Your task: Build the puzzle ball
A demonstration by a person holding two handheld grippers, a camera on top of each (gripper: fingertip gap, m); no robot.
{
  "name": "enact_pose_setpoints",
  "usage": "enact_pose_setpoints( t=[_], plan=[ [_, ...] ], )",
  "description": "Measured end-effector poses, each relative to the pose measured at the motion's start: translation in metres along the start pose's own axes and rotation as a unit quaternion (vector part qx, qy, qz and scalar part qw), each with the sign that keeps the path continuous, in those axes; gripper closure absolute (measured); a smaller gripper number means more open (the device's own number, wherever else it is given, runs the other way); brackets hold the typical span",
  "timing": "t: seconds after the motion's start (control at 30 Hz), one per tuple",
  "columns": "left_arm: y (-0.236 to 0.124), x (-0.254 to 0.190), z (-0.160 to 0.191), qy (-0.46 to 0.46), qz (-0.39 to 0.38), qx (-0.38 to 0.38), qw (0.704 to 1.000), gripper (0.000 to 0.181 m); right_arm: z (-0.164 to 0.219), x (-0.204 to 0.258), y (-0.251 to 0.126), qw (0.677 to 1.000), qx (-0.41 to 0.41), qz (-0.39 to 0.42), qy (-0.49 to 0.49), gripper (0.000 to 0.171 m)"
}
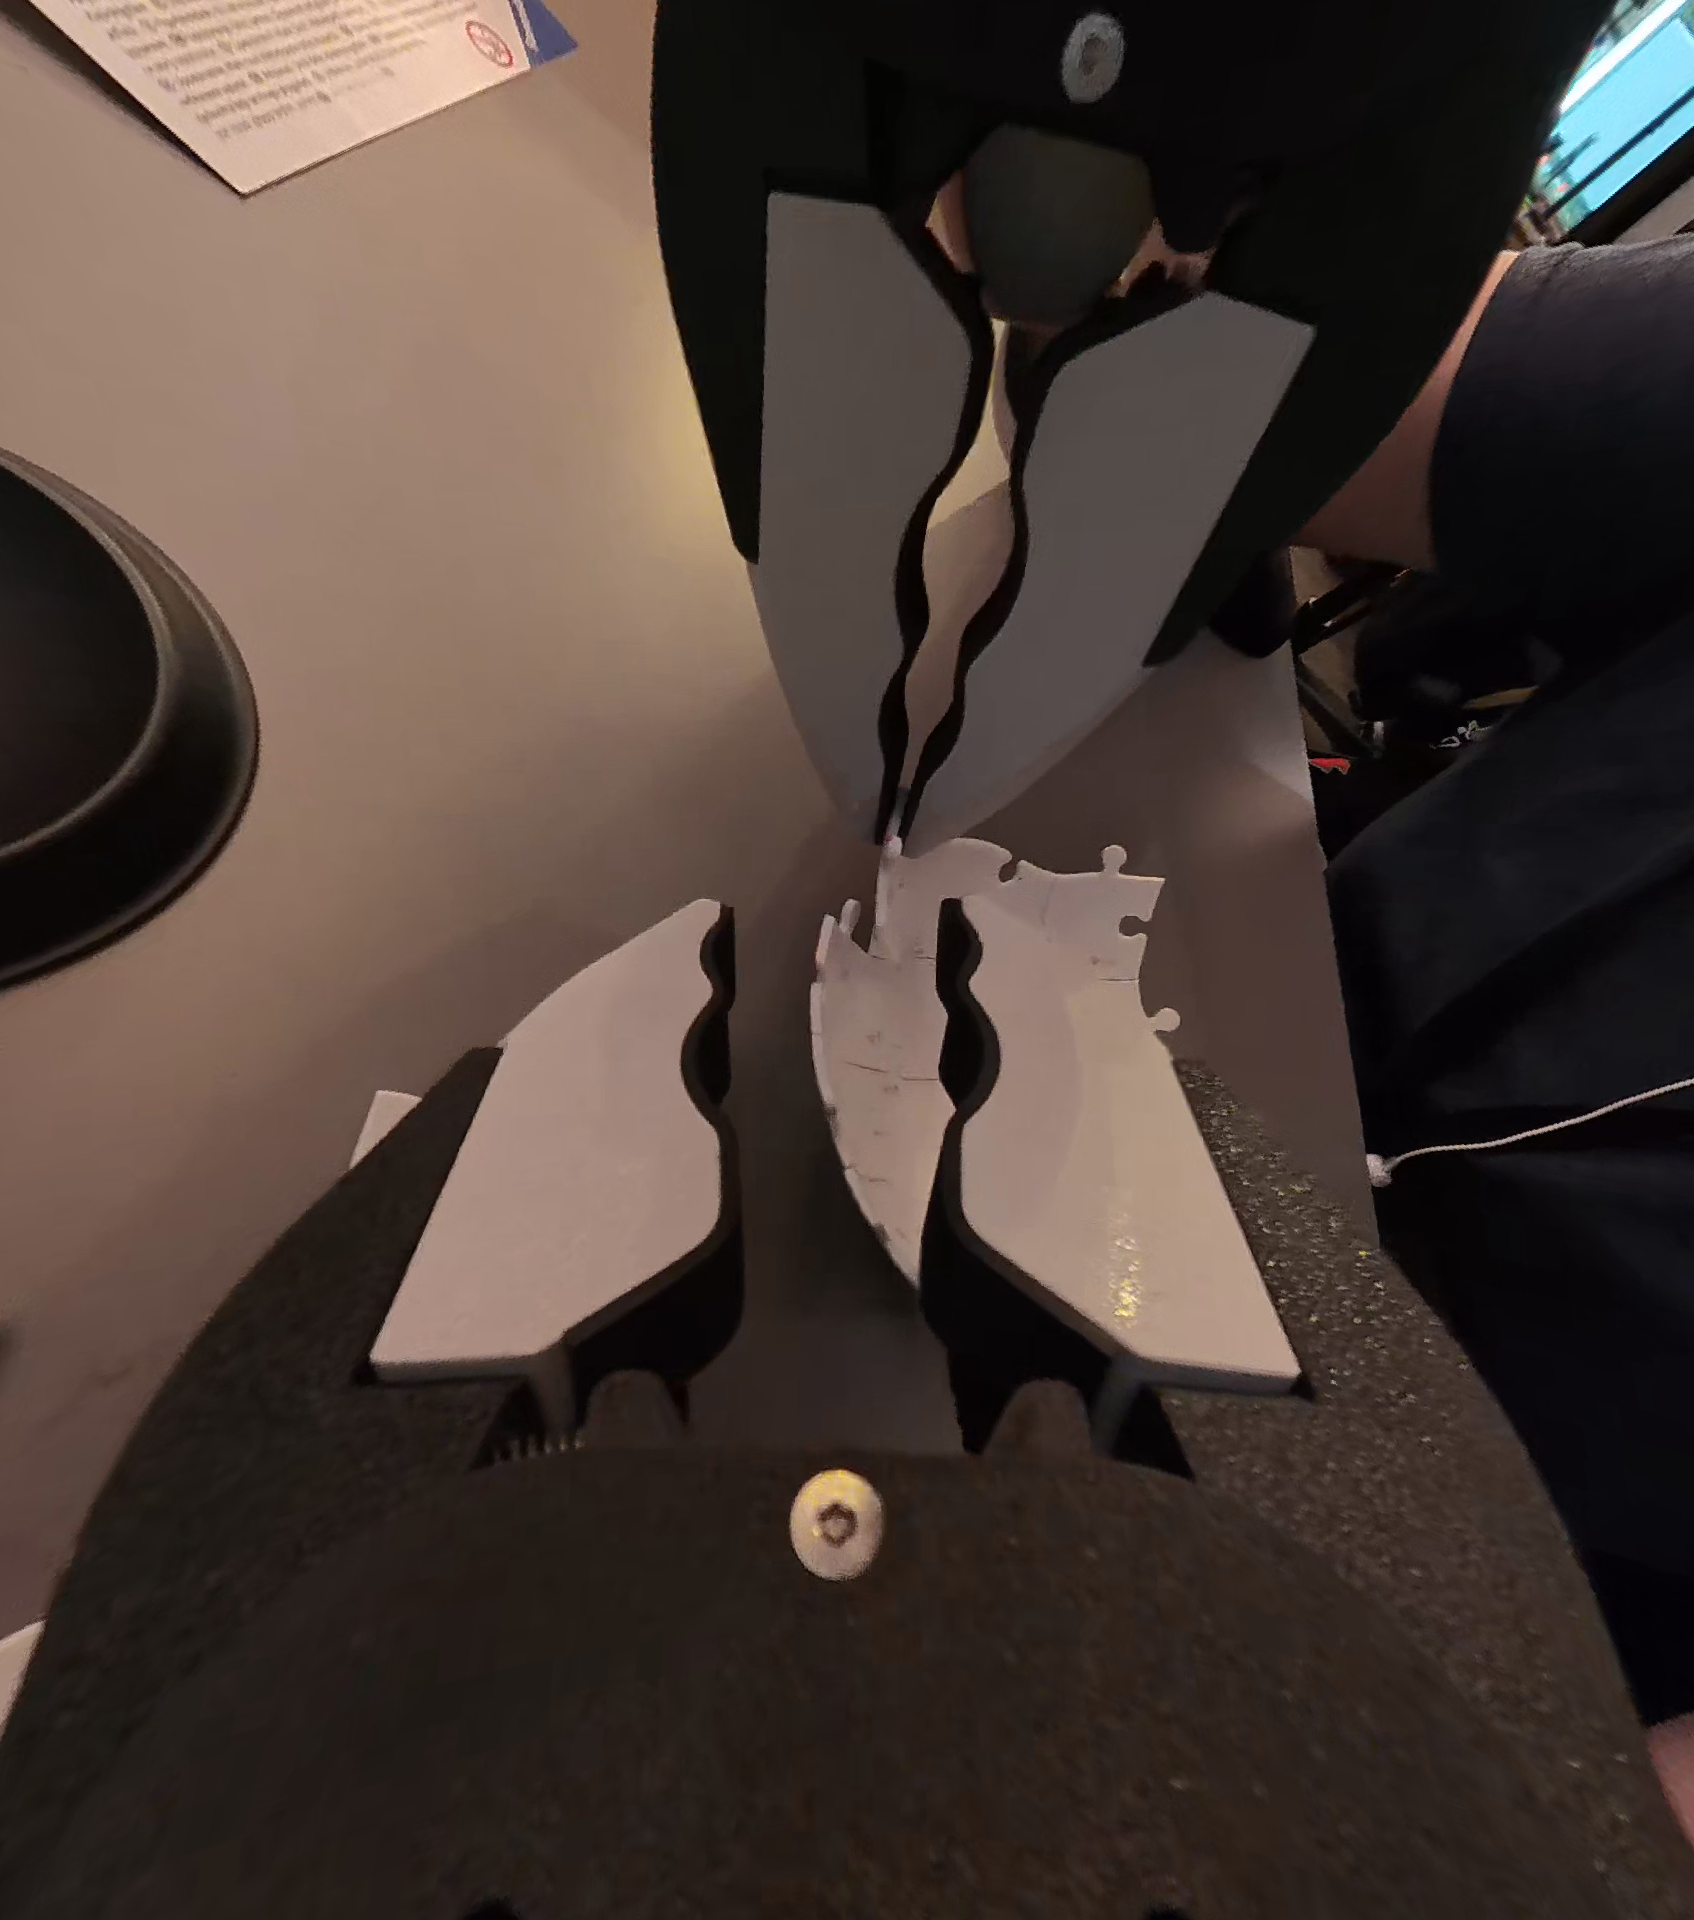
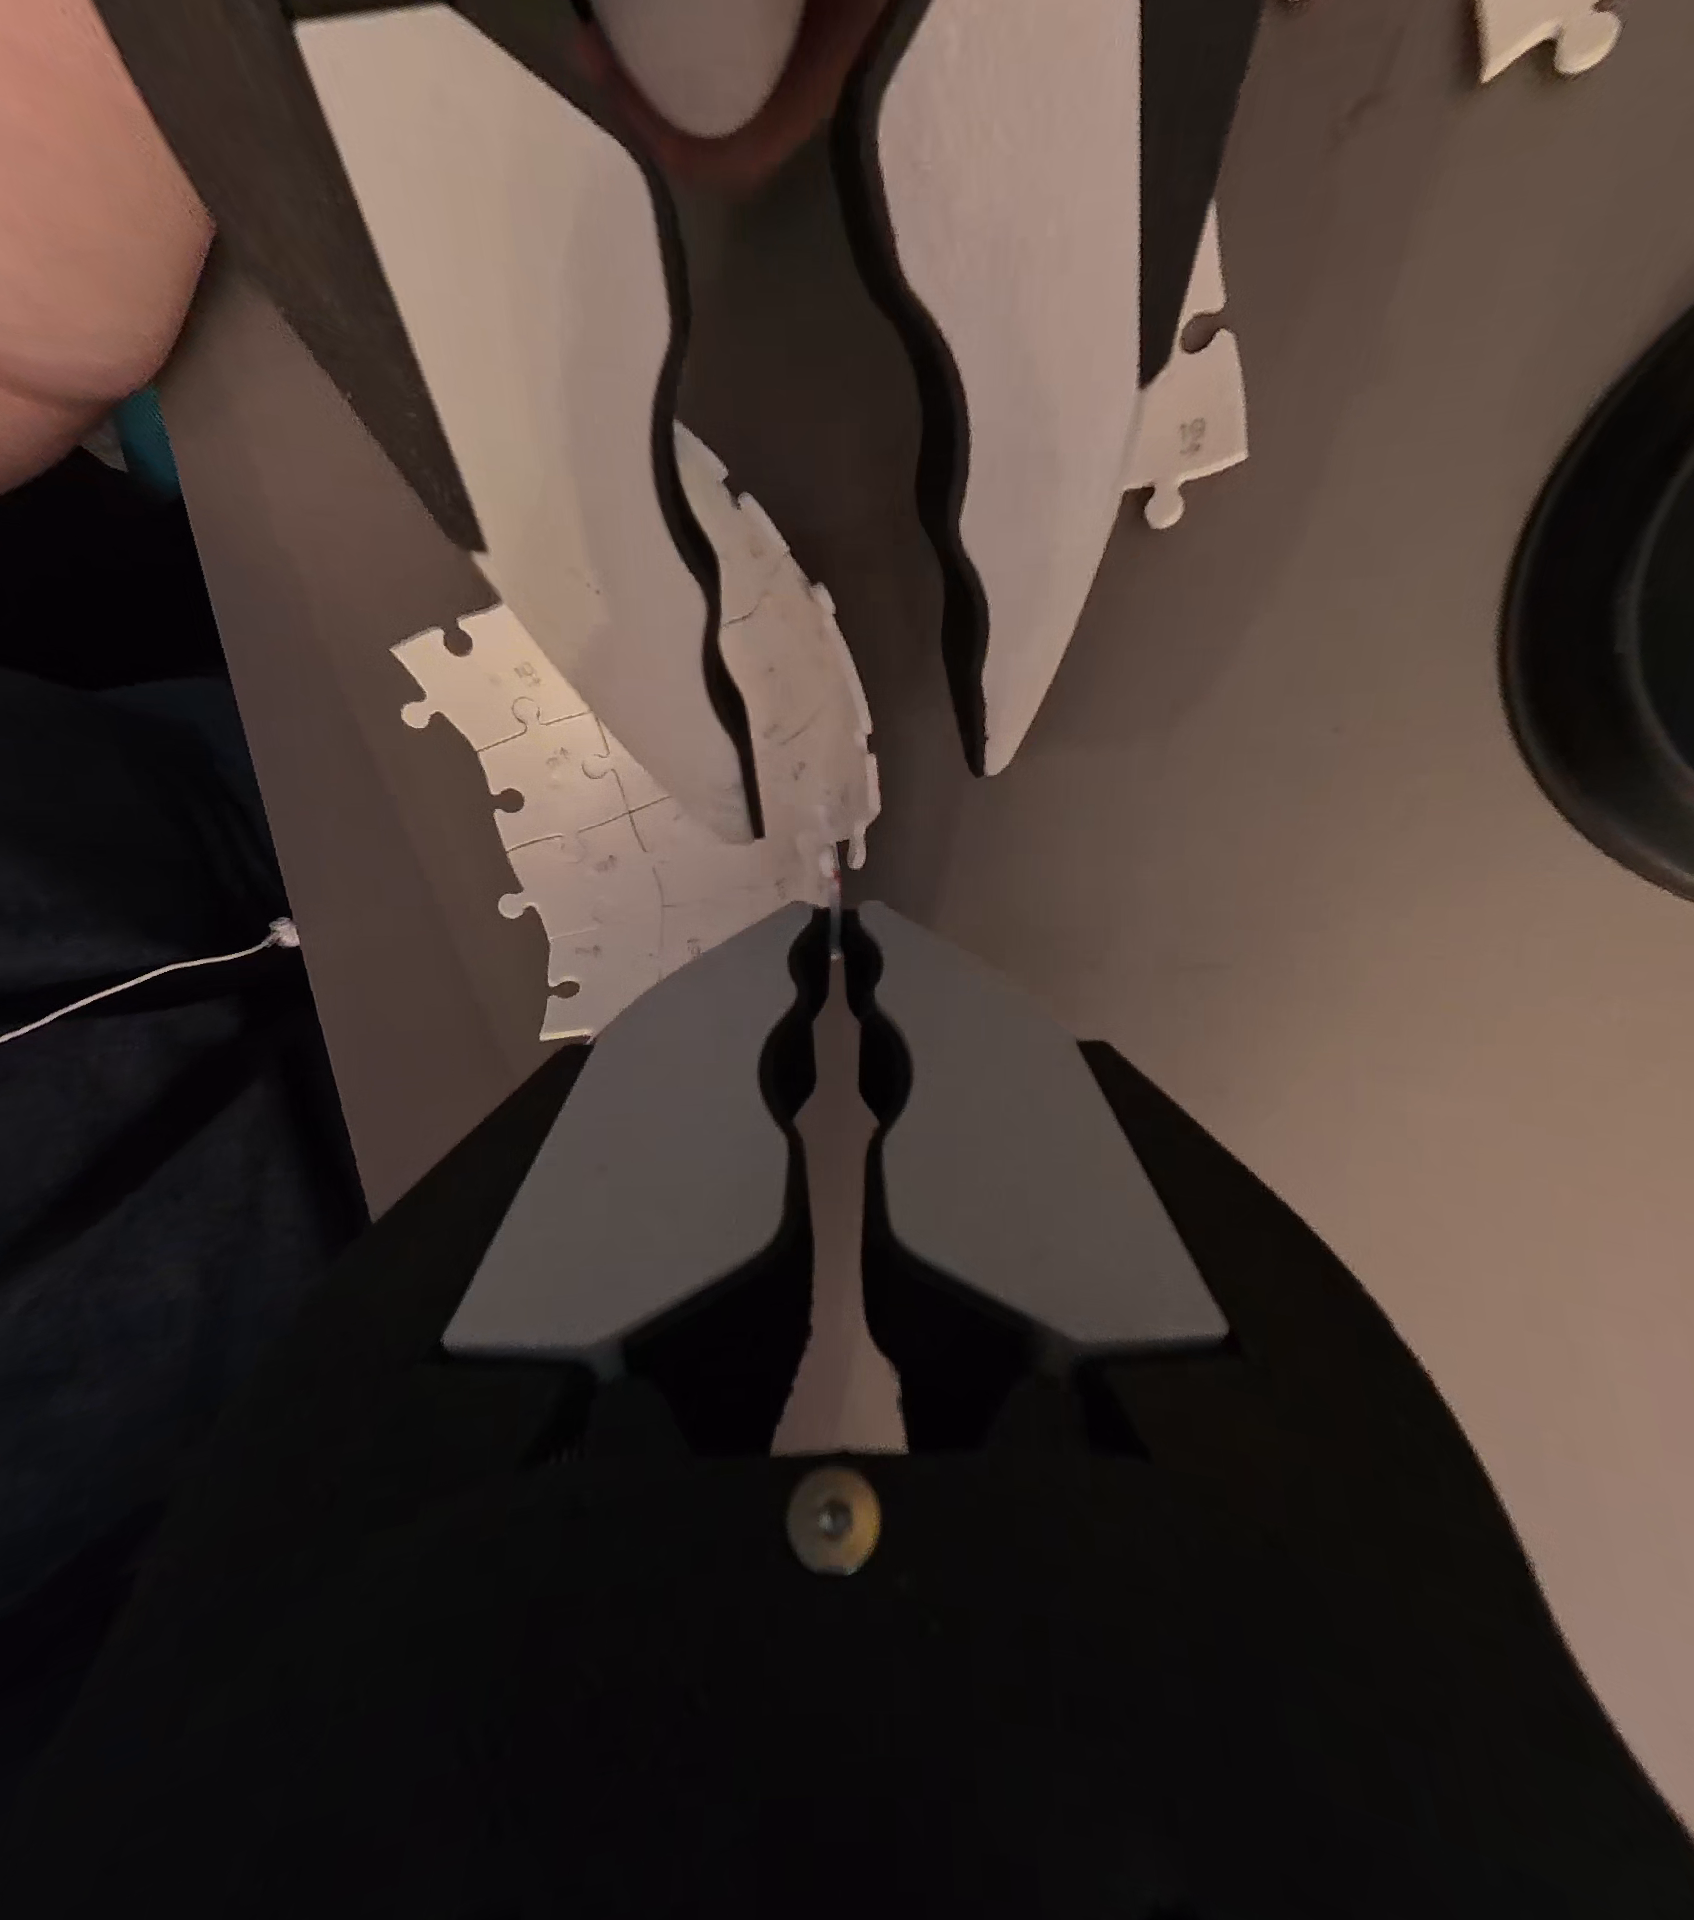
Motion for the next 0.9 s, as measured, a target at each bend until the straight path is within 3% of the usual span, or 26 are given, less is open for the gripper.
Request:
enact_pose_setpoints(
  t=[0.33, 0.9],
  plan=[
    [0.0048, 0.0008, 0.0007, -0.010, 0.023, 0.009, 1.000, 0.162, 0.0036, -0.0043, 0.0001, 1.000, 0.009, -0.004, 0.030, 0.168],
    [0.0087, 0.0029, -0.0003, -0.019, 0.022, 0.017, 0.999, 0.173, 0.0073, -0.0088, 0.0012, 0.997, 0.014, -0.031, 0.071, 0.167]
  ],
)
Point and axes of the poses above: each gripper's, where its closed fingertips meet, y out along the fingers, z out of its underside, x = y × z across the jaws, the point moved 10 cm from there along -y, back along the fingers, and after that the axes turned 6 degrees about -x, right-handed, at the moved point
